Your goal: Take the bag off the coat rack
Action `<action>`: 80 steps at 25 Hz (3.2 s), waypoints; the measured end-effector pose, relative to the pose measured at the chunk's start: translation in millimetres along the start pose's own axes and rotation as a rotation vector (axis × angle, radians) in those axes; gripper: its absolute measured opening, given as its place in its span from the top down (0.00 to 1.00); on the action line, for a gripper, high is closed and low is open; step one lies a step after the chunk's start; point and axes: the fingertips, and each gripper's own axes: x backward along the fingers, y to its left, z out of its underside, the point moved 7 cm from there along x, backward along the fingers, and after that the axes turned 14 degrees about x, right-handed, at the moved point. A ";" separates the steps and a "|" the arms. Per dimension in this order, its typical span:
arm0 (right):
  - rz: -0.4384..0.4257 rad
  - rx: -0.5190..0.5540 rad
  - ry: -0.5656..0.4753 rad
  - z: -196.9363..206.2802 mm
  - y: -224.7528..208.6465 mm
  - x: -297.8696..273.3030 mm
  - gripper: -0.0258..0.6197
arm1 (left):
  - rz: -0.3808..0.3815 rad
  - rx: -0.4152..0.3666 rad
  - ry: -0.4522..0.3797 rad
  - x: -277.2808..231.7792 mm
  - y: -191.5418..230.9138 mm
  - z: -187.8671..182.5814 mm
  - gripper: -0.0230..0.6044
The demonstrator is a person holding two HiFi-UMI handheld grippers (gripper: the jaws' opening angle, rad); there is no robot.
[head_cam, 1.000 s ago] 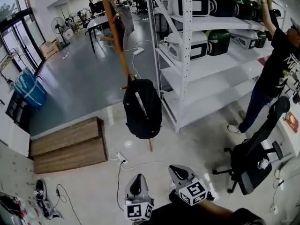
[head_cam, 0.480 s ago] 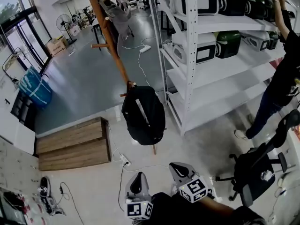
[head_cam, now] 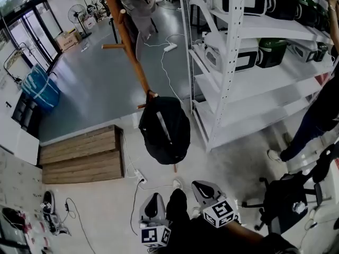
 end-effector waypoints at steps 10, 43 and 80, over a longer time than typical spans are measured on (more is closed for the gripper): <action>0.038 -0.010 0.011 -9.7 -42.6 -51.1 0.94 | 0.026 -0.001 0.012 -70.7 23.9 -15.0 0.94; 0.025 0.068 0.119 -78.7 -132.5 -274.0 0.94 | 0.065 -0.076 0.119 -272.8 157.3 -100.0 0.94; -0.390 0.247 0.305 -48.4 -266.0 -352.3 0.64 | -0.101 -0.167 0.358 -353.7 144.0 -57.4 0.64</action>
